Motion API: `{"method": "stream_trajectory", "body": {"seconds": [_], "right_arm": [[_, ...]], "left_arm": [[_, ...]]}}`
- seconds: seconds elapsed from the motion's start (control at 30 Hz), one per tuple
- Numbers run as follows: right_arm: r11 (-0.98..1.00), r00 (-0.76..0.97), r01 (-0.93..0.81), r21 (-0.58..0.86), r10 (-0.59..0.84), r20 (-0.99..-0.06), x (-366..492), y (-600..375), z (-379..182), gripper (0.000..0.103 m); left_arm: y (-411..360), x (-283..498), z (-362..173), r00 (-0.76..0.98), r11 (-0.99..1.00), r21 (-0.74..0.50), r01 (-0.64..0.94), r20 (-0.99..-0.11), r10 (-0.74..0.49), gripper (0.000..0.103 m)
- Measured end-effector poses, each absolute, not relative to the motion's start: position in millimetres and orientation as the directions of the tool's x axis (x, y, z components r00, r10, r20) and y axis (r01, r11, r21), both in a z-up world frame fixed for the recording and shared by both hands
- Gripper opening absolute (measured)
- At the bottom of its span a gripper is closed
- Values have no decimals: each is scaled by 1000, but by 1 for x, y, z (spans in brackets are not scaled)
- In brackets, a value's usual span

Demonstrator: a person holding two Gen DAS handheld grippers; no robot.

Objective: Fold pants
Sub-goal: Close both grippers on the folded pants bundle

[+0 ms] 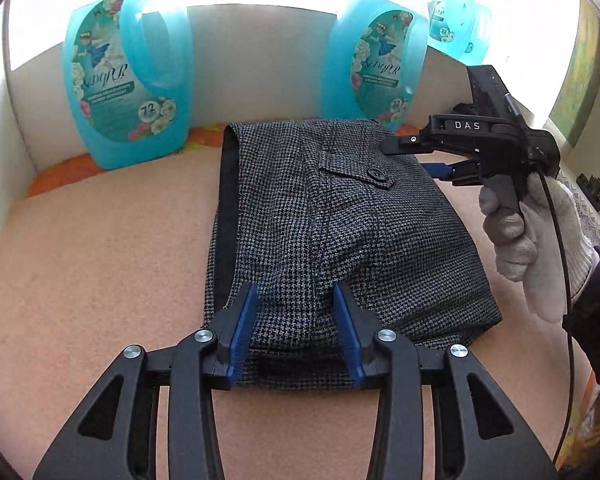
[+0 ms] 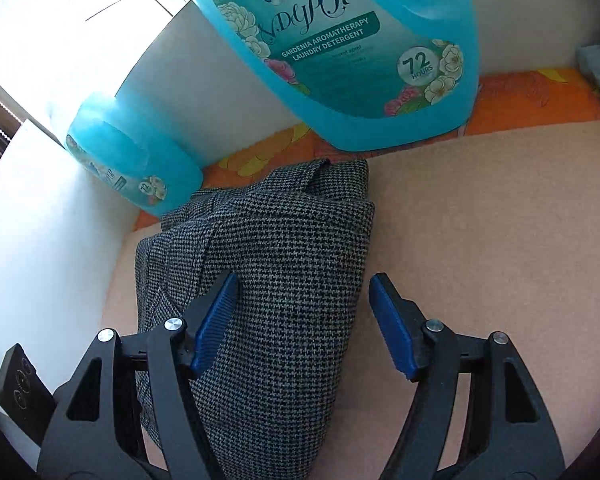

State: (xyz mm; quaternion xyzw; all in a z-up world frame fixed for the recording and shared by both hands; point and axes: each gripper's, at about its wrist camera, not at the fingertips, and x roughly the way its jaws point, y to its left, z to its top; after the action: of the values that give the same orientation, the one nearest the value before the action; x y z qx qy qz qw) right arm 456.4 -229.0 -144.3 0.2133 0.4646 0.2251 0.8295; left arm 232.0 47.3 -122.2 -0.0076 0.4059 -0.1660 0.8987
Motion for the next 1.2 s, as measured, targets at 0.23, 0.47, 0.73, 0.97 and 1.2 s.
{"method": "stream_trajectory", "body": {"seconds": [0.23,0.47,0.73,0.97,1.2], "right_arm": [[777,462,-174,605,606,-647,462,-226,-152,72],[785,463,-188,590,601,-652,462,-220,-151,72],[788,460,-197,583,599,-655,461,-214,-150,73],[787,469,-198,584,599,-649,461,-211,-151,72],[783,469,-197,589,603,-645,457,-211,-151,47]], "left_arm": [[68,227,-106,595,934,-266,239,-720,-357,59],[86,232,-114,508,925,-362,115,-779,-368,76],[85,247,-149,429,906,-422,27,-814,-392,84],[82,239,-149,468,906,-421,40,-793,-389,80],[78,245,-153,501,860,-510,18,-739,-450,45]]}}
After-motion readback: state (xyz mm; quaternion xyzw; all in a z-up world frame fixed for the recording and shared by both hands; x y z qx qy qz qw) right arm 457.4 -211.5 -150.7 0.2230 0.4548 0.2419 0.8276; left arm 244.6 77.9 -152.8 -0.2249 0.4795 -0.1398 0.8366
